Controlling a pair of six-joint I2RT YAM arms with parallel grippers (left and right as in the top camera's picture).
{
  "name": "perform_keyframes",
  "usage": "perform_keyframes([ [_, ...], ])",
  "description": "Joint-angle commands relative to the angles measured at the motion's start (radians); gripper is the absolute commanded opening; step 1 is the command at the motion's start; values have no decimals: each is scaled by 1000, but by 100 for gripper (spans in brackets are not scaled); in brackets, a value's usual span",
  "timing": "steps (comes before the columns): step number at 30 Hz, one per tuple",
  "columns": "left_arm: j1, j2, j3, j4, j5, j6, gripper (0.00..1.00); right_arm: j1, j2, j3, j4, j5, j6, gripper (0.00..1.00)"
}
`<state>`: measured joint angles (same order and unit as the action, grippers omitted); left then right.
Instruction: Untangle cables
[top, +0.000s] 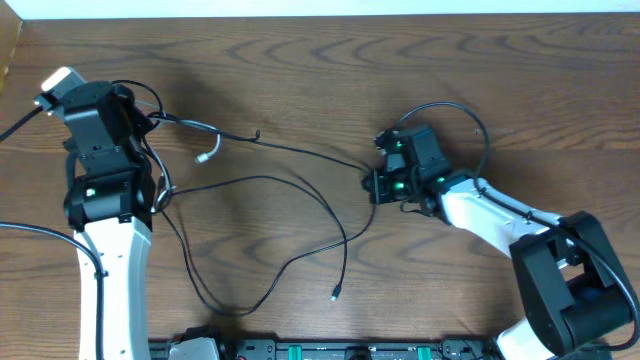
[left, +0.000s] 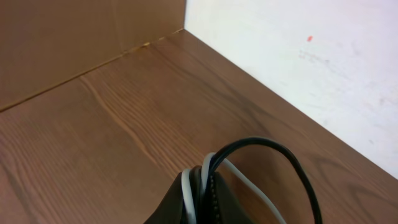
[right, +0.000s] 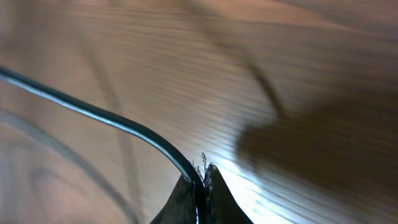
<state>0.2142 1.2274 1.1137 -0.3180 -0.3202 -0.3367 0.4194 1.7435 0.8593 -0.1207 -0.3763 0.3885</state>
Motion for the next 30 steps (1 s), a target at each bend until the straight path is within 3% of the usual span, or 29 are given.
perform_keyframes([
  [1,52,-4,1,12,-58,1,7,-80,-3,-4,-63,148,-2,1],
  [9,117,-4,1,12,-58,2,8,-276,-3,-4,-130,274,-9,1],
  [25,227,-4,1,-18,-53,1,8,-840,-3,-4,-171,236,-80,1],
  [30,227,-4,1,-16,174,2,8,-876,-3,-4,-168,10,-184,3],
])
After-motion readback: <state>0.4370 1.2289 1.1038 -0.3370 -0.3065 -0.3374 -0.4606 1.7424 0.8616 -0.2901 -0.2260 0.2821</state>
